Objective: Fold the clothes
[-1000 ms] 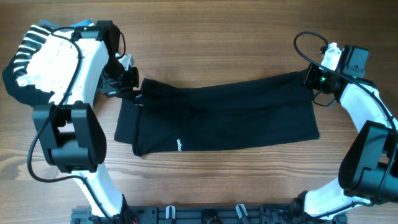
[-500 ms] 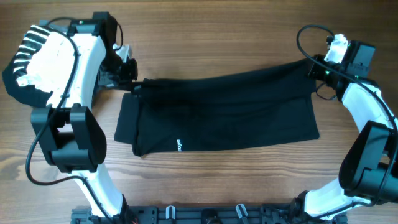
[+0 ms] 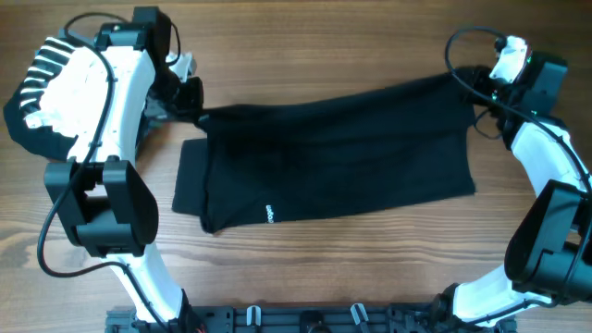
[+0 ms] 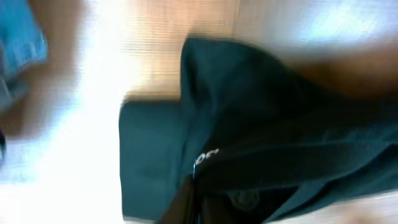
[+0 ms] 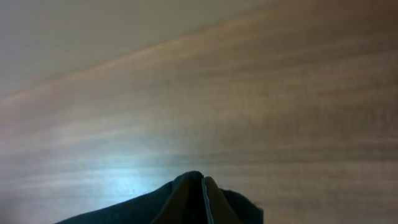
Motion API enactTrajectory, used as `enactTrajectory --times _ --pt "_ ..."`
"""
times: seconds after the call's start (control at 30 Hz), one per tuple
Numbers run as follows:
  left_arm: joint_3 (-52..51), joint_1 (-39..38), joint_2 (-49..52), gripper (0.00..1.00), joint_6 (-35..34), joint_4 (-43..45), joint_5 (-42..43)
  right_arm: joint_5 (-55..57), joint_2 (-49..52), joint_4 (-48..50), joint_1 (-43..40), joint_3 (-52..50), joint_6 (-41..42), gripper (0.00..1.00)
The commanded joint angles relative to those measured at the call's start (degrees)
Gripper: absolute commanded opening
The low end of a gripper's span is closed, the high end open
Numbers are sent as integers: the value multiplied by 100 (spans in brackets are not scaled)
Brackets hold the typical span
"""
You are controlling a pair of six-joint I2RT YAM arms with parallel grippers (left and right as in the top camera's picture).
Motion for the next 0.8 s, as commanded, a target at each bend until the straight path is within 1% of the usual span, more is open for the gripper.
enactTrajectory --times 0.0,0.07,0.17,0.3,0.33,0.37,0.4,0.43,0.47,0.5,0.53,0.57,0.6,0.63,0.67,0.7,0.77 --pt "79 52 -136 4 129 619 138 164 -149 96 -42 162 264 9" --pt "79 52 -136 4 129 933 140 251 -149 31 -42 157 245 11" --pt "79 48 -136 4 127 1047 142 249 -149 -50 -42 140 245 14" --pt "79 46 -136 4 127 616 142 247 -140 -216 -42 140 247 13" --pt "79 48 -136 4 129 481 140 249 -140 -289 -42 140 247 12" --pt "79 48 -136 4 129 304 140 247 -140 -415 -42 140 251 9" --pt "79 48 -136 4 129 210 140 245 -140 -538 -42 140 258 10" --pt "79 48 -136 4 129 136 140 249 -140 -813 -42 140 262 14" --pt "79 48 -136 4 131 129 138 249 -118 -1093 -39 140 258 26" --pt "79 48 -136 4 129 155 140 264 -90 -1241 -39 138 245 36" --pt "79 48 -136 4 129 177 140 321 -46 -1379 -39 133 249 42" --pt "79 48 -136 4 129 208 142 330 20 -1550 -42 129 243 45" --pt "79 46 -136 4 129 216 142 343 114 -1718 -42 127 247 45" --pt "79 48 -136 4 129 219 142 382 208 -1858 -39 127 249 44" --pt "79 48 -136 4 129 214 142 404 328 -2135 -42 127 251 34" --pt "79 48 -136 5 129 205 140 402 402 -2391 -42 127 254 21" --pt "79 48 -136 6 129 184 140 404 466 -2898 -42 127 256 16"
